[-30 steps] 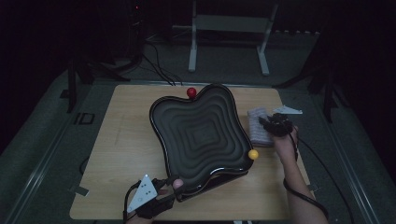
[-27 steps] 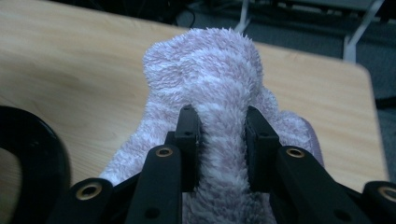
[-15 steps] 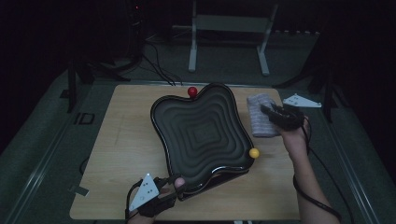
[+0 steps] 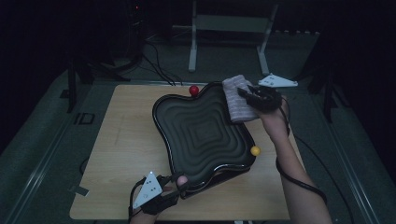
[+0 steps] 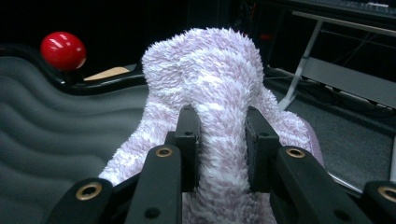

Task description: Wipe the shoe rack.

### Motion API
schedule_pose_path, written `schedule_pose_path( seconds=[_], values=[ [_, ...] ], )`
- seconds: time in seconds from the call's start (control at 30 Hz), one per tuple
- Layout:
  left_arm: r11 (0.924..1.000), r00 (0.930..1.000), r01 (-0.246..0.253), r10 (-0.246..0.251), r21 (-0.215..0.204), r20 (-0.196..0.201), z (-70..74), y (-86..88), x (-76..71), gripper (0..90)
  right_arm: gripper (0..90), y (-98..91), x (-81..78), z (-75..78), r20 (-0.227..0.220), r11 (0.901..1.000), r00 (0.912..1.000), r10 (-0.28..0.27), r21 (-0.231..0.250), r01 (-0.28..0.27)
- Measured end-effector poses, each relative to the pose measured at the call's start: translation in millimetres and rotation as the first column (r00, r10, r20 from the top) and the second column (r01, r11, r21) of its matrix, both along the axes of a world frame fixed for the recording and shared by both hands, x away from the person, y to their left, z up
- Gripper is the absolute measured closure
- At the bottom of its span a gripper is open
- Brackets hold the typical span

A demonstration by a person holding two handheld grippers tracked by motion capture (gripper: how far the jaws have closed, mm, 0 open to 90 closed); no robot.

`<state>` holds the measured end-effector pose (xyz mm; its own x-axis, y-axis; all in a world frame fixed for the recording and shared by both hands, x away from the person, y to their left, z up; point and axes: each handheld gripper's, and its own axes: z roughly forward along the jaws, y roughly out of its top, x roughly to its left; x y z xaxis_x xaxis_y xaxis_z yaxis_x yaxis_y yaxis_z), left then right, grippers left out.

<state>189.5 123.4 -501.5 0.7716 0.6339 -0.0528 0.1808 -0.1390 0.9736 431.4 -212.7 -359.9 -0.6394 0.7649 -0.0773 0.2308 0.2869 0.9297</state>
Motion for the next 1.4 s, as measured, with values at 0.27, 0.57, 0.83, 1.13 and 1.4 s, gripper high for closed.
schedule_pose_path(
  seconds=[0.27,0.57,0.83,1.13,1.4],
  values=[
    [1.0000,1.0000,0.001,-0.001,0.003,-0.002,0.6,0.0,0.4,60.4,71.2,21.8,21.6,-16.1,-0.046,0.9961,0.9988,-0.019,-0.087,0.015],
    [1.0000,1.0000,0.000,0.000,0.002,-0.003,0.7,-0.6,0.3,60.4,71.3,16.1,17.0,-23.1,-0.064,0.9954,0.9977,-0.024,-0.094,0.018],
    [1.0000,1.0000,-0.002,0.002,0.005,-0.010,1.4,-1.5,-0.1,60.4,71.4,11.1,8.4,-28.6,-0.089,0.9960,0.9958,-0.023,-0.088,0.015],
    [1.0000,1.0000,0.005,-0.005,-0.008,-0.001,-0.3,-1.0,0.4,60.4,71.4,-0.5,-11.3,-40.6,-0.114,0.9967,0.9933,0.013,-0.078,-0.022],
    [0.9998,0.9999,0.012,-0.012,-0.016,0.006,-1.5,-1.7,1.1,60.4,71.3,-6.7,-22.2,-46.2,-0.124,0.9932,0.9914,0.041,-0.103,-0.054]
  ],
)
